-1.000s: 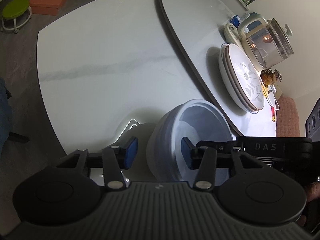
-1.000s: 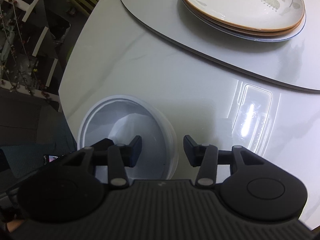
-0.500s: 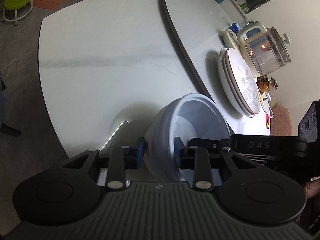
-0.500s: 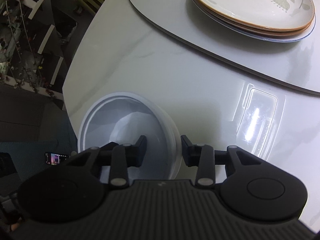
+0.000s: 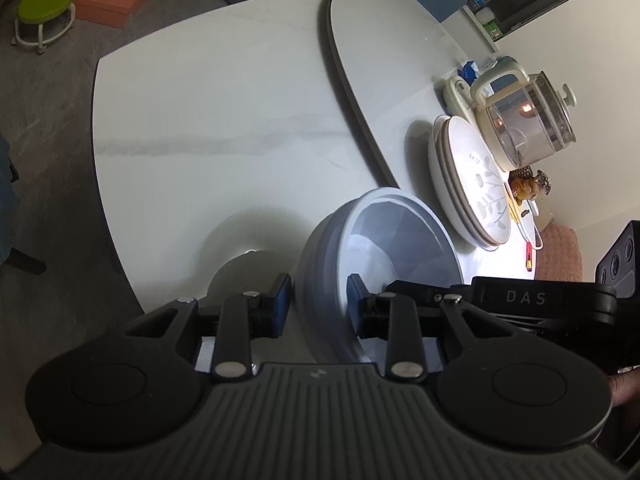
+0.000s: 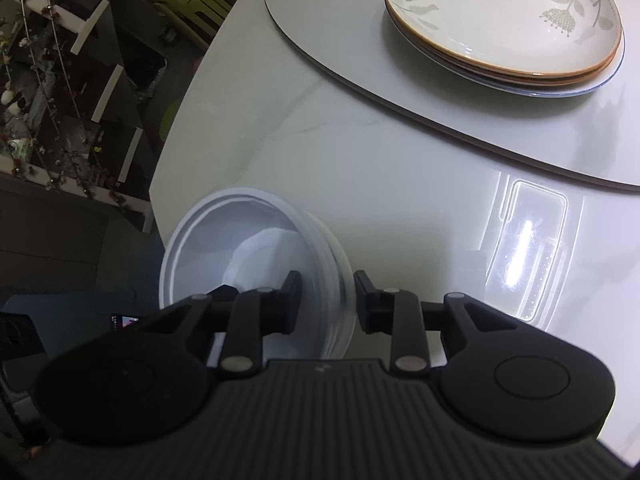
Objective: Organize plates and bowls
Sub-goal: 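Carry the bowl over the plate stack beside the kettle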
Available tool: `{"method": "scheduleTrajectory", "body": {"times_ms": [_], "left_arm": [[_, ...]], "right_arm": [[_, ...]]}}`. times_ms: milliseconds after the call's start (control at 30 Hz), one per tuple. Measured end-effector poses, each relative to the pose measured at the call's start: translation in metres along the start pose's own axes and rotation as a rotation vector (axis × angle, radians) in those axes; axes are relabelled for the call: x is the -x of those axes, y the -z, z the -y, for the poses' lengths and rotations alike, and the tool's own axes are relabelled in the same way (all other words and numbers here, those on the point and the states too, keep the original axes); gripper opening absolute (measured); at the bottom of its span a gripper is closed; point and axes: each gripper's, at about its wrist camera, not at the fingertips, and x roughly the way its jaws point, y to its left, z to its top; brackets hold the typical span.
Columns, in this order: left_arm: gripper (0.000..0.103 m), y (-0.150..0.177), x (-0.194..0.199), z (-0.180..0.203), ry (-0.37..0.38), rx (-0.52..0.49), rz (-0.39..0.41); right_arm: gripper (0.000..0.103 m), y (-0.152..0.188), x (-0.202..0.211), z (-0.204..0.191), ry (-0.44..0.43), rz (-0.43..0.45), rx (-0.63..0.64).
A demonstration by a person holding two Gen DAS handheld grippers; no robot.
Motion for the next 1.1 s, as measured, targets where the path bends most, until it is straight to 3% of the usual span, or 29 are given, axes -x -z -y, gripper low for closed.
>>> {"method": "scheduleTrajectory", "body": {"times_ms": [533,1100], "left_arm": [[0.035,-0.021,0.044,0.04,0.047,-0.025,0.002],[0.035,-0.046,0.066,0.096,0.08,-0.188,-0.028]], "right_arm": [[0.031,-0.001,0.059,-0.011,0.0,0.096,-0.004],[0.031,-0.012,0.109,-0.001,-0.022,0.2,-0.053]]}}
